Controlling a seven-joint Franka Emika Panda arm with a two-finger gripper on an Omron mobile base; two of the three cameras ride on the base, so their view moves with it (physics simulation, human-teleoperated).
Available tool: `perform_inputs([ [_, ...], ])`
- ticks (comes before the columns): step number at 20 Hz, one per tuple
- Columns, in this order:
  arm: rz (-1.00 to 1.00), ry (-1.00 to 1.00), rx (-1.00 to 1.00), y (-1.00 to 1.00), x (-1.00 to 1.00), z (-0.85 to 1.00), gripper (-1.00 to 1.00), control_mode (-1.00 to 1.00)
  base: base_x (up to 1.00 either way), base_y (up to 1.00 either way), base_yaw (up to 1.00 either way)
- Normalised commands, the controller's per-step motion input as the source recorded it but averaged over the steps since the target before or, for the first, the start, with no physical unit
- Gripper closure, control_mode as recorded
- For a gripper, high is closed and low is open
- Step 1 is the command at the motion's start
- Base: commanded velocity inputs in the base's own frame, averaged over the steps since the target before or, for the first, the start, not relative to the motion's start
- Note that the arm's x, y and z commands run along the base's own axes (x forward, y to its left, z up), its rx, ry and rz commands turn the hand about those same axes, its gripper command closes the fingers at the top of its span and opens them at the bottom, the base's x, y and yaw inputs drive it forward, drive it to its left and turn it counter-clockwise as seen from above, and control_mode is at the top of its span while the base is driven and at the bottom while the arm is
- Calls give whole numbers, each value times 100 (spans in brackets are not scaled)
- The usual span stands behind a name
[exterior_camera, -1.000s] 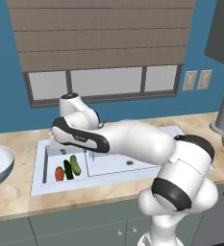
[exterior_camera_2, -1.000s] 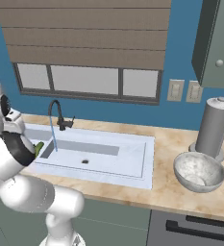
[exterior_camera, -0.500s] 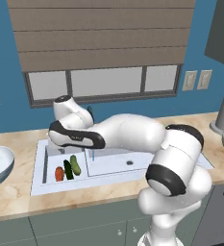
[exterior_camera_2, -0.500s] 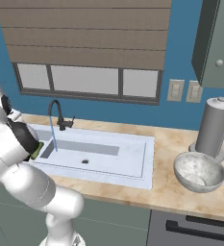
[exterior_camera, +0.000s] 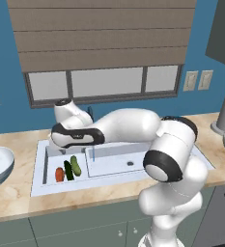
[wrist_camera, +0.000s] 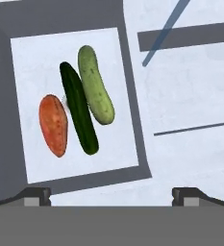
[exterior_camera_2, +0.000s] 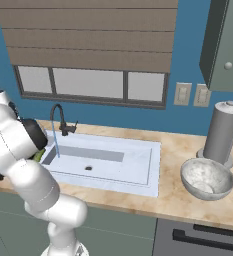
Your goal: Pick the cucumbers from the sink and place them in one bowl. Place the sweet potato in the other bowl. Then turn off the sink faucet.
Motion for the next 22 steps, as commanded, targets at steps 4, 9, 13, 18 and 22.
perform_inputs([
  [4, -4, 0, 0, 4, 23, -28, -100, -100, 0, 0, 0],
  [9, -2, 0, 0, 8, 23, -28, -100, -100, 0, 0, 0],
  [13, -1, 0, 0, 22, 14, -21, -100, -100, 0, 0, 0],
  [18, -2, 0, 0, 5, 3, -20, -100, -100, 0, 0, 0],
  [22, -4, 0, 0, 0, 6, -18, -100, -100, 0, 0, 0],
])
